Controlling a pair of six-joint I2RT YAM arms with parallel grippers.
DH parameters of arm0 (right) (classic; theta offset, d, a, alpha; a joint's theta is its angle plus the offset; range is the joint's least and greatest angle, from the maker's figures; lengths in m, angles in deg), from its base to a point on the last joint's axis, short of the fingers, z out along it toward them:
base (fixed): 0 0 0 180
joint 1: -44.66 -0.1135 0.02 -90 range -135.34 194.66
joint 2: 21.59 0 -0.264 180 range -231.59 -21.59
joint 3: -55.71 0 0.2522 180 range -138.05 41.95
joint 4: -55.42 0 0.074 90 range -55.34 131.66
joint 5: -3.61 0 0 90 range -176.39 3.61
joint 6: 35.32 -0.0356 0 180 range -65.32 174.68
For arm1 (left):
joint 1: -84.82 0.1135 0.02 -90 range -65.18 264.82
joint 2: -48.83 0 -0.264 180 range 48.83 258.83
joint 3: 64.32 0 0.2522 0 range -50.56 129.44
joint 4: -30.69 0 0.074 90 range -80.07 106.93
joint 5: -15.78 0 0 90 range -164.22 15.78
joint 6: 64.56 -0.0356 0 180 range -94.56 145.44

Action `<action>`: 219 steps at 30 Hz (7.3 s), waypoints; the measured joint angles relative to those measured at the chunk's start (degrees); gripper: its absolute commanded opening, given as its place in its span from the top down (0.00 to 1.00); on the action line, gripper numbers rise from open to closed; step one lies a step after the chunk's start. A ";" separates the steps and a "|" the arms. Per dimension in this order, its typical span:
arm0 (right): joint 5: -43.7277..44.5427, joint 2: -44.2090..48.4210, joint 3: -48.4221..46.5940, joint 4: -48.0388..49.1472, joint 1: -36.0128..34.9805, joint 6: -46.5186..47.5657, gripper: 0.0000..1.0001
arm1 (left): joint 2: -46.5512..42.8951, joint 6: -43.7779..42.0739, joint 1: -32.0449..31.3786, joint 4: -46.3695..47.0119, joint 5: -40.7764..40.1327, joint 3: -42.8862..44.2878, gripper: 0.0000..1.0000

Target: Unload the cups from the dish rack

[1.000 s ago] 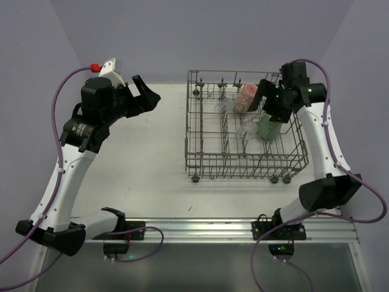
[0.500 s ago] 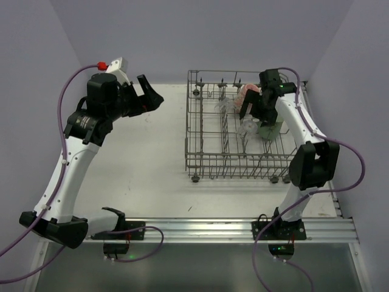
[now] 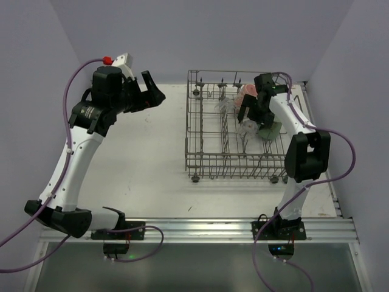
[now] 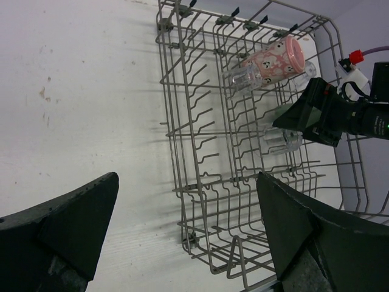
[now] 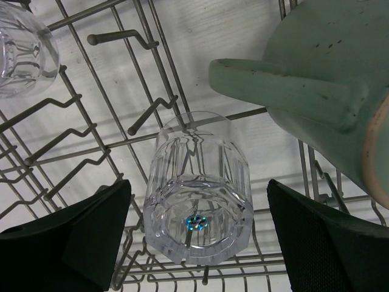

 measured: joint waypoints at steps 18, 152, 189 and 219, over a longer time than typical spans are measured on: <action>-0.04 -2.32 -1.60 0.28 -1.22 -0.44 0.20 | 2.58 -0.11 0.07 -0.44 0.02 1.05 0.00; -13.46 7.69 -22.75 -12.17 -6.12 -3.69 1.00 | 10.34 10.03 1.57 12.39 32.02 2.05 0.08; -58.82 15.21 3.13 50.69 -7.28 -55.47 1.00 | 6.47 30.80 1.20 54.36 48.09 -12.04 0.15; -56.94 15.17 5.14 55.98 -11.61 -61.64 0.96 | 3.98 32.17 -0.26 55.56 42.66 -13.68 1.00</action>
